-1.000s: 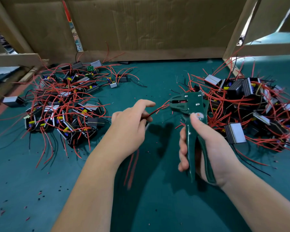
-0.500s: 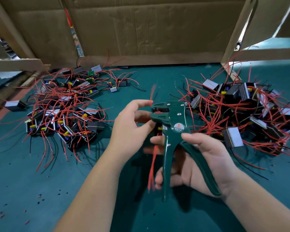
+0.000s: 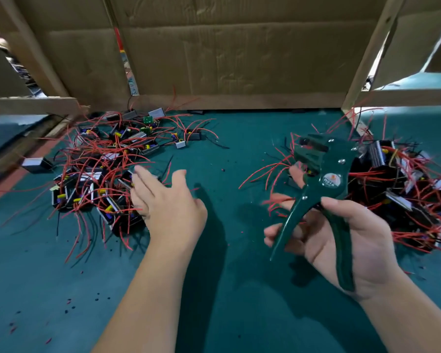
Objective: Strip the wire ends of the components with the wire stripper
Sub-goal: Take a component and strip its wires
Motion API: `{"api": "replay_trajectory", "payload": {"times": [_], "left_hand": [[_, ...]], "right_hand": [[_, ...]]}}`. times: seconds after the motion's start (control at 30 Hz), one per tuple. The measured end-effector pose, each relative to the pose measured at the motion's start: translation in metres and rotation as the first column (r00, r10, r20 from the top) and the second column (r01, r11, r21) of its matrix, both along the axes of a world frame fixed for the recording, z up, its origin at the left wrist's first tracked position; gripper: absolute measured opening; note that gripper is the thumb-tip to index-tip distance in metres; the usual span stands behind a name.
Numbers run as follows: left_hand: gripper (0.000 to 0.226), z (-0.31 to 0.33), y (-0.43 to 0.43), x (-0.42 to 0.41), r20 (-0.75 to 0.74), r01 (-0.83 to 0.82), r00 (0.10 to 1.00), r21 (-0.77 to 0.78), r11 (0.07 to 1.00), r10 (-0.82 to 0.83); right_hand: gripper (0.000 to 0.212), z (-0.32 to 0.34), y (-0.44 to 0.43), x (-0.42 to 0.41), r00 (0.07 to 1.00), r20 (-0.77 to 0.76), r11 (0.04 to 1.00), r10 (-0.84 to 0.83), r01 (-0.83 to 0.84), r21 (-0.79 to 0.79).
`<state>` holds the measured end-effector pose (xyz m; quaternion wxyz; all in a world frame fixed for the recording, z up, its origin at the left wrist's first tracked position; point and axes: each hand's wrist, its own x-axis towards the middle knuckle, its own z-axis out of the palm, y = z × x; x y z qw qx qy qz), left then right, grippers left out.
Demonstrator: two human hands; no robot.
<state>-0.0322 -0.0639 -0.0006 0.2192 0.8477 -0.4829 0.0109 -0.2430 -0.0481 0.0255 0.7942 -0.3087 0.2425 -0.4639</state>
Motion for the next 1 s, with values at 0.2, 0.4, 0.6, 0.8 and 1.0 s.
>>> {"api": "replay_trajectory", "payload": {"times": [0.2, 0.4, 0.6, 0.8, 1.0], "left_hand": [[0.066, 0.000, -0.002, 0.018, 0.021, -0.107, 0.994, 0.096, 0.990, 0.106], [0.083, 0.011, -0.001, 0.021, -0.015, -0.083, 0.997, -0.187, 0.979, 0.081], [0.093, 0.025, 0.006, 0.002, -0.262, 0.209, 0.840, -0.652, 0.729, -0.474], [0.087, 0.022, 0.001, 0.004, -0.239, 0.235, 0.824, -0.681, 0.694, -0.513], [0.060, 0.016, 0.001, 0.007, 0.035, 0.371, 0.892, -0.624, 0.688, -0.450]], "right_hand": [[0.082, 0.006, 0.003, -0.004, 0.955, 0.025, 0.955, 0.295, -0.295, -0.013], [0.084, 0.001, 0.002, 0.005, 0.940, 0.081, 0.939, 0.332, -0.338, 0.070], [0.059, -0.005, -0.001, 0.013, 0.970, 0.007, 0.921, 0.244, -0.233, 0.312], [0.031, -0.009, -0.005, 0.018, 0.996, -0.061, 0.952, 0.062, -0.040, 0.302], [0.035, -0.013, -0.003, 0.016, 0.992, -0.096, 0.959, 0.085, -0.056, 0.277]]}}
